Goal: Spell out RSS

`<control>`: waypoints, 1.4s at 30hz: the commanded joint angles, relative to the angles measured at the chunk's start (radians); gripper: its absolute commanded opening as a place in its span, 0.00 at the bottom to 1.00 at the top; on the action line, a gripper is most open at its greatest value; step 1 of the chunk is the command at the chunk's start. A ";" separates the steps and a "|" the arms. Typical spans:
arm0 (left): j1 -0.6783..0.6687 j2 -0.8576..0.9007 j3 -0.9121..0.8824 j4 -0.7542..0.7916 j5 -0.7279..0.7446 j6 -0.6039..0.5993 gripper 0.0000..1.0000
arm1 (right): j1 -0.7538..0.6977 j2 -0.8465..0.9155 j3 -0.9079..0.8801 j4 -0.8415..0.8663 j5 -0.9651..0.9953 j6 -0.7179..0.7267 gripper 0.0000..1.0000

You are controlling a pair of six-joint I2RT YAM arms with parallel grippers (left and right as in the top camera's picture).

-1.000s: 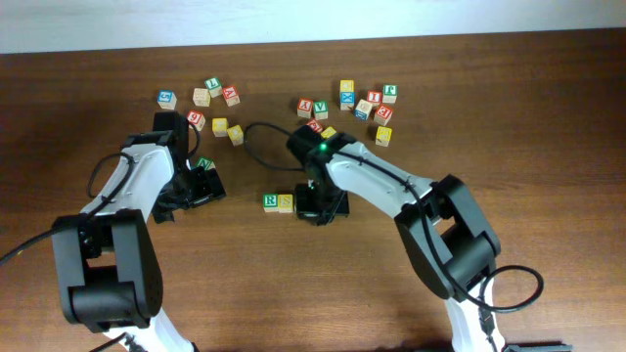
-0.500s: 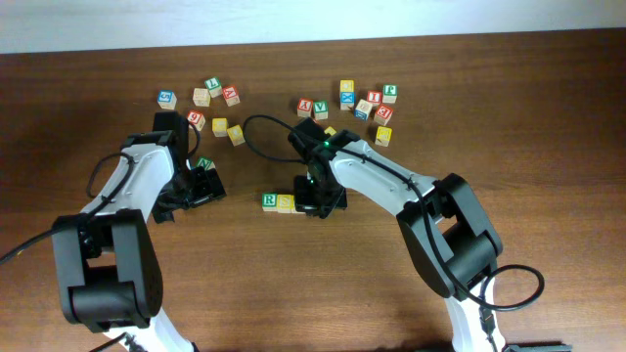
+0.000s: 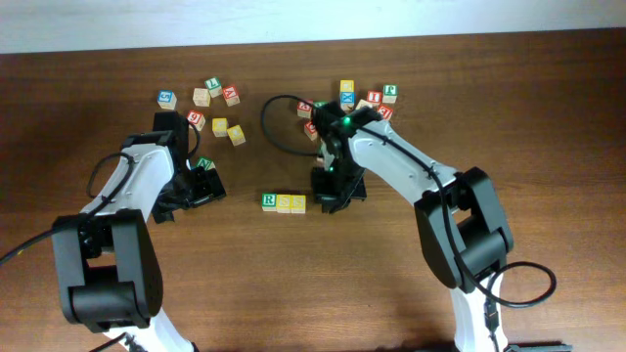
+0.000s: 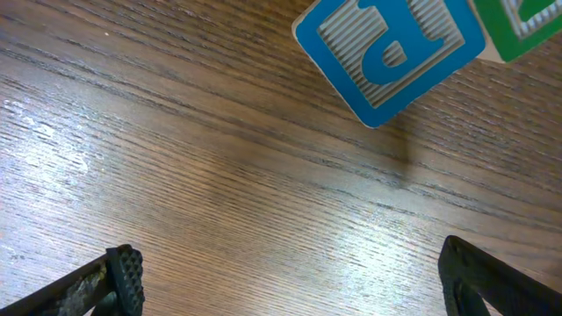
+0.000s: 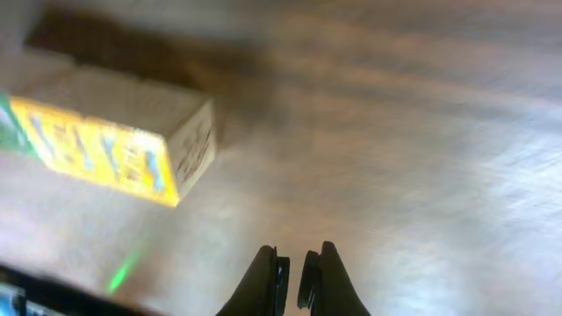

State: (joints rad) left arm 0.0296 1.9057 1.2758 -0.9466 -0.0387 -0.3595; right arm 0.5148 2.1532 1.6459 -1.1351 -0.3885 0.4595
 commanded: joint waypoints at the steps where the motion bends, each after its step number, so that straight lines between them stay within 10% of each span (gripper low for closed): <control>1: 0.002 0.013 0.015 -0.002 -0.011 -0.010 0.99 | 0.068 -0.013 0.002 0.013 -0.038 -0.023 0.04; 16: 0.002 0.013 0.015 -0.002 -0.011 -0.010 0.99 | 0.204 -0.013 -0.027 0.138 0.203 0.264 0.04; 42: 0.002 0.013 0.015 -0.002 -0.011 -0.010 0.99 | 0.204 0.015 -0.027 0.216 0.244 0.228 0.04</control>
State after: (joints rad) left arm 0.0296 1.9057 1.2755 -0.9466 -0.0387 -0.3595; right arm 0.7136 2.1544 1.6283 -0.9253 -0.1722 0.7074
